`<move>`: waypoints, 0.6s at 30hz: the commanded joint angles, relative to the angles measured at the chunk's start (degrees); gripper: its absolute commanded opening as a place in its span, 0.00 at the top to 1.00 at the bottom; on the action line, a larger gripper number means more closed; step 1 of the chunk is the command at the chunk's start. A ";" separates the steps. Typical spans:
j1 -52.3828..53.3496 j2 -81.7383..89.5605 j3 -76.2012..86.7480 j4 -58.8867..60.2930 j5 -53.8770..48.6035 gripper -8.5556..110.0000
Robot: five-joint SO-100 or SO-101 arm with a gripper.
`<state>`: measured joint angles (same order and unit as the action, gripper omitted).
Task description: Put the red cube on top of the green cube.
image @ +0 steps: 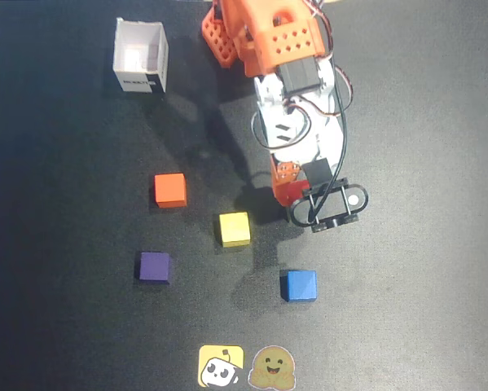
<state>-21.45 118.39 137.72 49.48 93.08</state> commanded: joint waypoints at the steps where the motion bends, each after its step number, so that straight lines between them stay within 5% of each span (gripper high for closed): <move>1: 0.00 1.58 0.26 -1.58 0.62 0.89; 18: 0.09 2.37 4.92 -4.04 0.79 0.88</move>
<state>-21.45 118.92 142.73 46.14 93.43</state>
